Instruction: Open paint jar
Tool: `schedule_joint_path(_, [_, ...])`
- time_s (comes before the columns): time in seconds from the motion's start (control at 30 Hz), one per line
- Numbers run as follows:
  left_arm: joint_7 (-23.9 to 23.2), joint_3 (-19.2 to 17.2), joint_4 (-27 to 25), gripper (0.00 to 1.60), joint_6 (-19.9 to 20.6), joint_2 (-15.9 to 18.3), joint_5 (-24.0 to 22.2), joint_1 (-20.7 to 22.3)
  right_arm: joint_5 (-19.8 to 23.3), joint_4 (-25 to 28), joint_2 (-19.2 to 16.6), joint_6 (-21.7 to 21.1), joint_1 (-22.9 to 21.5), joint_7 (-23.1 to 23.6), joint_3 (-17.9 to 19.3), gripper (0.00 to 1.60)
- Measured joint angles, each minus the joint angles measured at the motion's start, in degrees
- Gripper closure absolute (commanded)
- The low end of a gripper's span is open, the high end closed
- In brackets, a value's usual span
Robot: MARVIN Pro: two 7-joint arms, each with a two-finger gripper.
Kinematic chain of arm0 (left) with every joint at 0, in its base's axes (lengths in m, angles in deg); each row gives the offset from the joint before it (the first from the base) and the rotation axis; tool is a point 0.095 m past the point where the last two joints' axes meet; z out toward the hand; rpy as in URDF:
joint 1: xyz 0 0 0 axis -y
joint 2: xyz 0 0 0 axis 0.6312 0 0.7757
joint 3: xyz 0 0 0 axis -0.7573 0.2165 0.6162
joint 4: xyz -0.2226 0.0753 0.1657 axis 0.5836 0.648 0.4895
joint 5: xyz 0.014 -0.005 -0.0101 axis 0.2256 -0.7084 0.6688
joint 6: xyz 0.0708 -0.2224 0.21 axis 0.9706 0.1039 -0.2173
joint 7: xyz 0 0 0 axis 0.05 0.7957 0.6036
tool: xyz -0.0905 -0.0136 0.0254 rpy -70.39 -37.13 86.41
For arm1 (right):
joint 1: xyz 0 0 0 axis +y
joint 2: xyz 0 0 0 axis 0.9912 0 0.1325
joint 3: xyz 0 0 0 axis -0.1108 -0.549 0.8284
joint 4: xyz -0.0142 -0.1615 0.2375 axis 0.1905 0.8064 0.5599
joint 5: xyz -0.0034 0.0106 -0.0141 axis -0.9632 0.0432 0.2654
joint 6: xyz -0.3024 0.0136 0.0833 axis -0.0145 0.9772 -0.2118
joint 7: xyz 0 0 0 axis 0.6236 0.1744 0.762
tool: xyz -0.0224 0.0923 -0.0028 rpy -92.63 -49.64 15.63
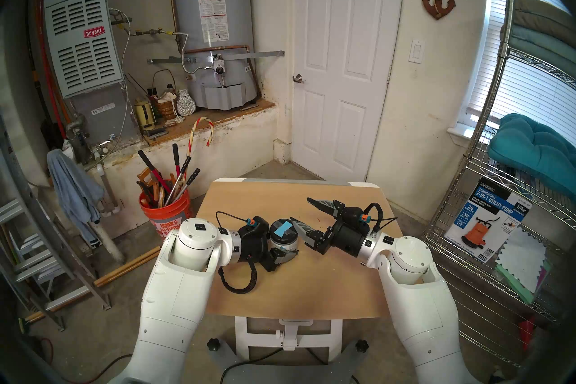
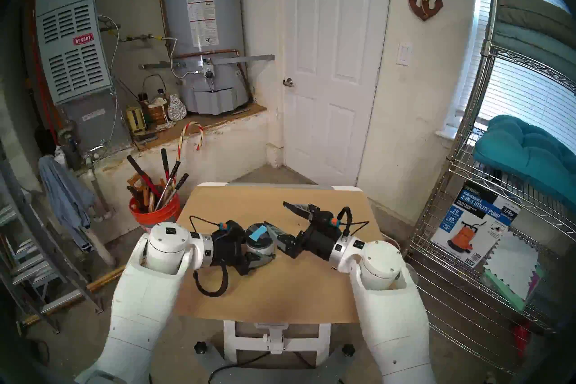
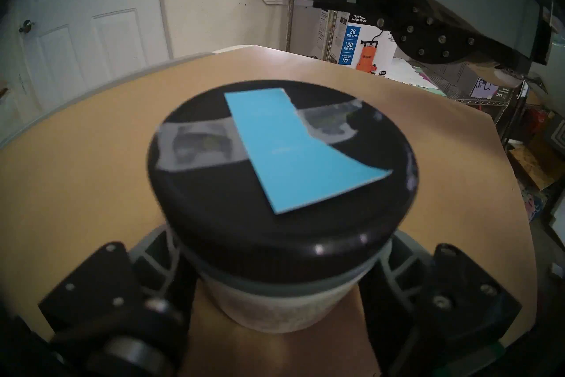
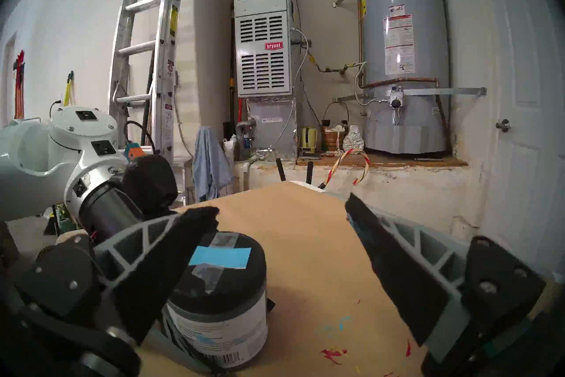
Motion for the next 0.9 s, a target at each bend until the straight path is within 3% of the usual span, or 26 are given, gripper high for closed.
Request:
schedule_joint_path(0.6, [-1.15,-0.73,-0.17,1.6,-0.02,-0.29,0.09,-0.27,-0.03,0.0,0.0,-0.01,-0.18,-0.14,-0.01,0.0])
schedule_joint_path(0.63, [-1.23,-0.74,-0.17,1.47,-0.02,-0.29,0.12,-0.27,-0.03,0.01,0.0,-0.01,-0.18,-0.15,-0.01,0.0])
schedule_joint_path(0.67, [-1.34,-0.75,-0.19,1.0,-0.03,-0.29,0.17,-0.27,-0.03,0.05,0.0,-0.01,-0.18,-0.18,-0.01,0.0])
schedule_joint_path(0.77, [-1.51,-0.75,-0.2,0.92,-0.03,-0.3,0.28,-0.26,-0.03,0.09,-0.01,-0.01,-0.18,-0.2,0.02,0.0])
schedule_joint_path(0.8, [-1.55,-0.75,-0.2,0.46,-0.04,-0.31,0.3,-0.26,-0.03,0.09,-0.01,-0.01,-0.18,-0.2,0.03,0.0])
schedule_joint_path(0.83, [-1.6,-0.75,-0.2,0.46,-0.04,-0.31,0.33,-0.24,-0.03,0.09,-0.02,-0.01,-0.17,-0.2,0.04,0.0])
schedule_joint_path(0.87, [-1.65,-0.75,-0.2,0.0,-0.05,-0.31,0.36,-0.23,-0.03,0.09,-0.03,-0.01,-0.17,-0.21,0.06,0.0])
schedule_joint_path(0.9, [-1.73,-0.74,-0.2,0.0,-0.06,-0.31,0.41,-0.21,-0.03,0.09,-0.04,-0.01,-0.17,-0.21,0.08,0.0])
